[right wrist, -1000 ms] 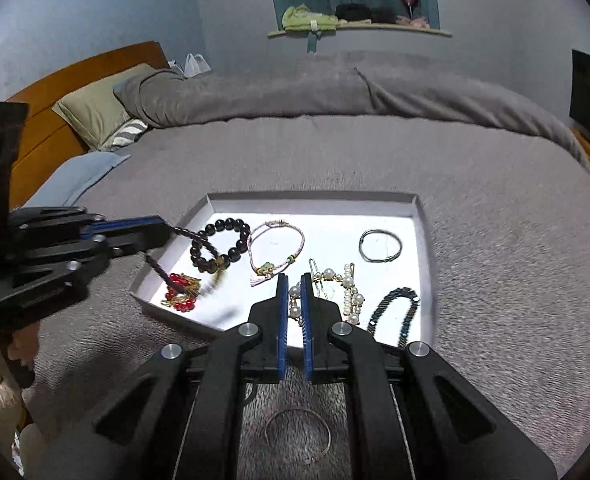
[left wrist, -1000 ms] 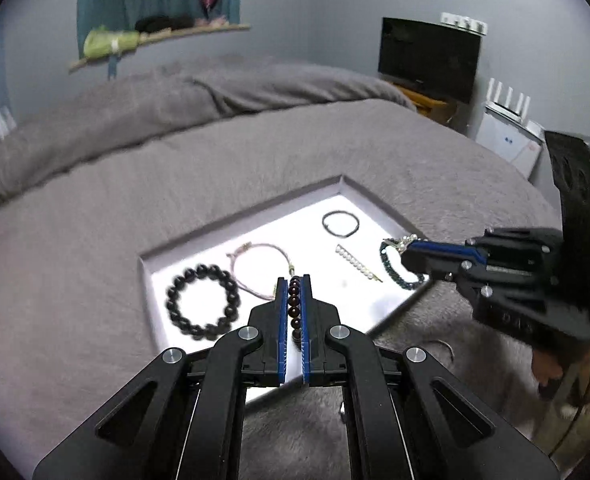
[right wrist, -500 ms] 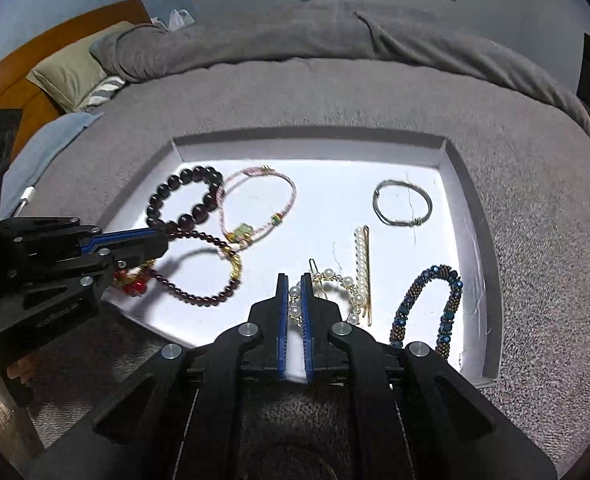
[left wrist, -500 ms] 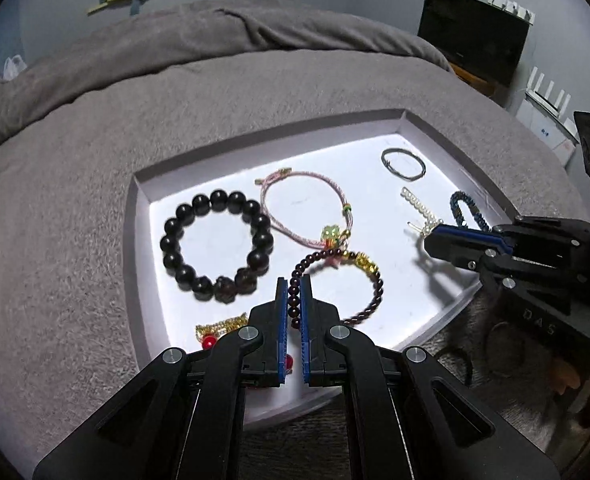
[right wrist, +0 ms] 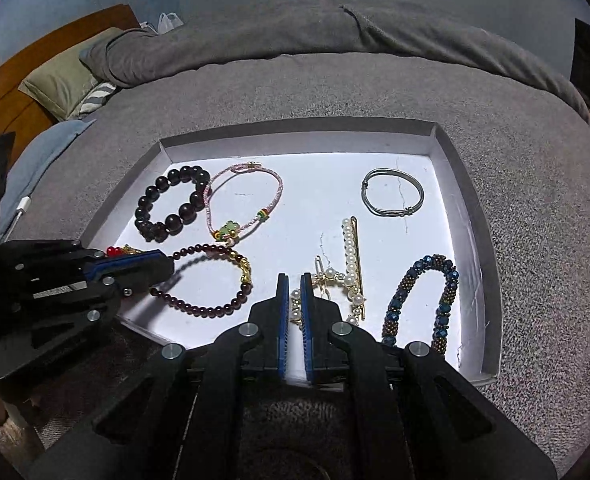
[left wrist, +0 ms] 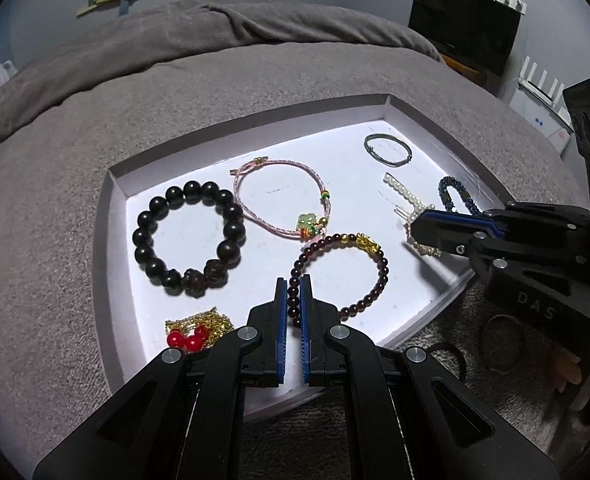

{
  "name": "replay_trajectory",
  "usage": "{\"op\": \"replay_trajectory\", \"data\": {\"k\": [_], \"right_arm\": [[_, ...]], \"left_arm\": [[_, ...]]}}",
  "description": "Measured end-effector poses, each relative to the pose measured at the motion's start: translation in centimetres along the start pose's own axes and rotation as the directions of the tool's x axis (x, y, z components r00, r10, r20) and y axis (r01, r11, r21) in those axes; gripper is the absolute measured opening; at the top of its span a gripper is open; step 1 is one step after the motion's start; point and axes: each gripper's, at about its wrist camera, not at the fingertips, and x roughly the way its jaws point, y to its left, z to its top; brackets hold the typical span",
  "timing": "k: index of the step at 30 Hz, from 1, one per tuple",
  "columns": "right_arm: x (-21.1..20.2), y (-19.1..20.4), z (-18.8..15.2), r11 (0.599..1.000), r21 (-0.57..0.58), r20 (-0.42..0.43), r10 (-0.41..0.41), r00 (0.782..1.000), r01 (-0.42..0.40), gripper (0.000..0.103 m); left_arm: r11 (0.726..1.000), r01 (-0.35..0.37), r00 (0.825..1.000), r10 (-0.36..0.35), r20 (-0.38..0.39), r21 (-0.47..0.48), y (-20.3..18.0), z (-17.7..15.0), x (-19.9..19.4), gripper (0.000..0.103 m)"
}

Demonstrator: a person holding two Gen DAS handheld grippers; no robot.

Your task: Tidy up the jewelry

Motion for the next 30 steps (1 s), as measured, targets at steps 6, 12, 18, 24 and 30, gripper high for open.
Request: {"op": "replay_trajectory", "data": {"k": [6, 12, 18, 24, 30], "right_arm": [[-1.5, -0.1, 0.1, 1.000, 0.005, 0.032, 0.012, 0.999, -0.012, 0.012], [-3.7, -1.3, -0.4, 0.999, 0.039, 0.070, -0.014, 0.997, 0.011, 0.021], [-6.2, -2.7, -1.3, 0.996, 0.066, 0.112, -0.072, 0.991, 0.065, 0.028], [-8.3, -4.1, -2.5, 0.992, 0.094, 0.129, -0.093, 0.987, 0.081, 0.028], [-10.0, -4.8, -3.9, 0.990, 0.107, 0.139, -0.104, 0.985, 0.090, 0.041]], "left_arm": [[1.000, -0.003, 1.000, 0.003, 0.011, -0.006, 0.0, -0.1, -0.3, 0.023], [0.999, -0.026, 0.998, 0.025, 0.049, 0.021, -0.7, -0.4, -2.0, 0.023], [0.999, -0.040, 0.996, 0.038, 0.077, 0.021, -1.0, -1.0, -3.9, 0.023], [0.999, -0.042, 0.995, 0.040, 0.093, 0.010, -1.0, -2.3, -5.9, 0.023], [0.999, -0.034, 0.994, 0.032, 0.101, 0.012, -1.3, -3.6, -7.3, 0.039]]}}
